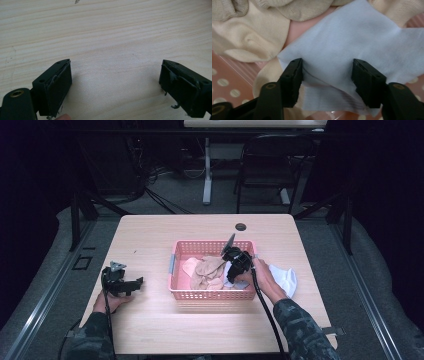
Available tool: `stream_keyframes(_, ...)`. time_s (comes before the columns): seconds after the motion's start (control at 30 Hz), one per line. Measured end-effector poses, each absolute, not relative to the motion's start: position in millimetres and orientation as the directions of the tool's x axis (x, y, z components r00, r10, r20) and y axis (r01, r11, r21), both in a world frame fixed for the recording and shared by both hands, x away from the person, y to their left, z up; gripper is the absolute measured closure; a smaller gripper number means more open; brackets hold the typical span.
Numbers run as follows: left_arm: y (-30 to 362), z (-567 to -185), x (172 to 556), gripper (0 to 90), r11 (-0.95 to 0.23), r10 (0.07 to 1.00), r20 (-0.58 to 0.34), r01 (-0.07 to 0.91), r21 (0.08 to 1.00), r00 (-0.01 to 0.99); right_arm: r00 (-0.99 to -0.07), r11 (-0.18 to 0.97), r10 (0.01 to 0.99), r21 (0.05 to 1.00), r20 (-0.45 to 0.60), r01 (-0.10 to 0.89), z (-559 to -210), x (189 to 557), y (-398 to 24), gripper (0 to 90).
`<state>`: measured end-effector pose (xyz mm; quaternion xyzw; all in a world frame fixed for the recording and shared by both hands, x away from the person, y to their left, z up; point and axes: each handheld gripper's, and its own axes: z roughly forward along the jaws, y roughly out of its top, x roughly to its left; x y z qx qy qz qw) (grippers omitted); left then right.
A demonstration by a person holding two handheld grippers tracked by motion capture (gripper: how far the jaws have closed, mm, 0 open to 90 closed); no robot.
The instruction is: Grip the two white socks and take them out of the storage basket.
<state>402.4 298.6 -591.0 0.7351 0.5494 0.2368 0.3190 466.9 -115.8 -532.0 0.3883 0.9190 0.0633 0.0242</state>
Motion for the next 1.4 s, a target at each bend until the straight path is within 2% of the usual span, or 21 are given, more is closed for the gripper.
stream_keyframes(0.03, 299, -591, 402, 10.8, -0.194, 0.959, -0.001, 0.656, 0.729, 0.285, -0.707, 0.702, 0.707, 0.115, 0.0, 0.703, -532, 468, -115, 49.0)
stream_keyframes(0.1, 299, -591, 402, 10.8, -0.193, 0.959, -0.003, 0.657, 0.729, 0.284, -0.695, 0.687, 0.718, 0.135, 0.023, 0.714, -533, 468, -115, 55.8)
stream_keyframes(0.2, 299, -591, 402, 10.8, -0.193, 0.959, -0.002, 0.656, 0.729, 0.284, -0.682, 0.67, 0.73, 0.152, 0.048, 0.727, -532, 468, -117, 70.4)
stream_keyframes(0.33, 299, -591, 402, 10.8, -0.194, 0.958, -0.001, 0.656, 0.729, 0.285, -0.68, 0.669, 0.731, 0.149, 0.046, 0.729, -529, 469, -119, 79.6)
stream_keyframes(0.37, 299, -591, 402, 10.8, -0.192, 0.959, -0.003, 0.657, 0.729, 0.284, -0.667, 0.651, 0.743, 0.172, 0.056, 0.739, -529, 467, -119, 80.6)
stream_keyframes(1.0, 299, -591, 402, 10.8, -0.193, 0.959, -0.002, 0.656, 0.729, 0.284, -0.69, 0.6, 0.718, 0.42, 0.092, 0.681, -454, 446, -146, 81.0)
stream_keyframes(1.4, 299, -591, 402, 10.8, -0.194, 0.959, -0.001, 0.656, 0.729, 0.285, -0.715, 0.587, 0.693, 0.504, 0.092, 0.634, -408, 434, -154, 81.1)
